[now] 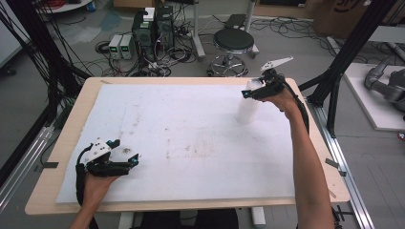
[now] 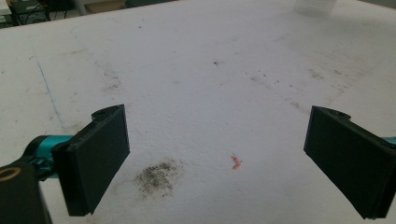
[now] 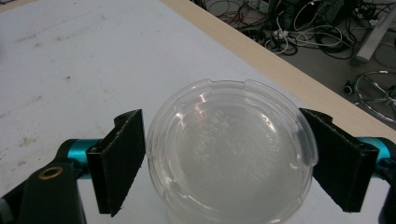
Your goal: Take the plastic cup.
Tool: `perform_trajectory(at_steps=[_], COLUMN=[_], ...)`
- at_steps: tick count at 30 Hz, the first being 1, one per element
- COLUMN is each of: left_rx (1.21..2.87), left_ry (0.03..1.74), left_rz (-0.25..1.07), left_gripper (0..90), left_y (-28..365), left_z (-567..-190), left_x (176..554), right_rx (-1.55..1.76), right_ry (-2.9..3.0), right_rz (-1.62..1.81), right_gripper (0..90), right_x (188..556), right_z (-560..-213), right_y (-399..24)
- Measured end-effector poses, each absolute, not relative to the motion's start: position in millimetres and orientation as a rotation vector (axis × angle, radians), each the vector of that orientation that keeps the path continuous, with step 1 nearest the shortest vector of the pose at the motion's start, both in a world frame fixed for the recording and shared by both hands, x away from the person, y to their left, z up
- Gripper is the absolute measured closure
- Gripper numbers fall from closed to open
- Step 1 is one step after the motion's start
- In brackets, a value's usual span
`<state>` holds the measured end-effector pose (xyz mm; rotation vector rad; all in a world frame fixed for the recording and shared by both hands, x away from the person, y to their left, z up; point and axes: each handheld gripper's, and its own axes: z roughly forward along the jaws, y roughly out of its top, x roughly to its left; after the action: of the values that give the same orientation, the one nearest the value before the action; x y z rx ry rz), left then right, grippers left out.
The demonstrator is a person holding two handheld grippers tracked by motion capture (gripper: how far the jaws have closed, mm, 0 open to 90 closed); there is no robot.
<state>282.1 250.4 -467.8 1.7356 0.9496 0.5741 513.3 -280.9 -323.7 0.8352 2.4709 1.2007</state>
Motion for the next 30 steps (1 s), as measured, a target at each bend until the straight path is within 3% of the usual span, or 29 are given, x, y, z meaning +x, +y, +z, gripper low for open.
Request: perform_trajectory(at_steps=[30], left_rx=[1.741], left_ry=[0.943], left_rz=[0.575], left_gripper=[6.7], left_y=[250.0], left_z=[-467.7], left_x=[281.7], right_rx=[0.876], right_ry=[2.464], right_rz=[1.17], right_gripper=[34.7], right_x=[513.1], right_z=[-325.5], right_y=[-280.3])
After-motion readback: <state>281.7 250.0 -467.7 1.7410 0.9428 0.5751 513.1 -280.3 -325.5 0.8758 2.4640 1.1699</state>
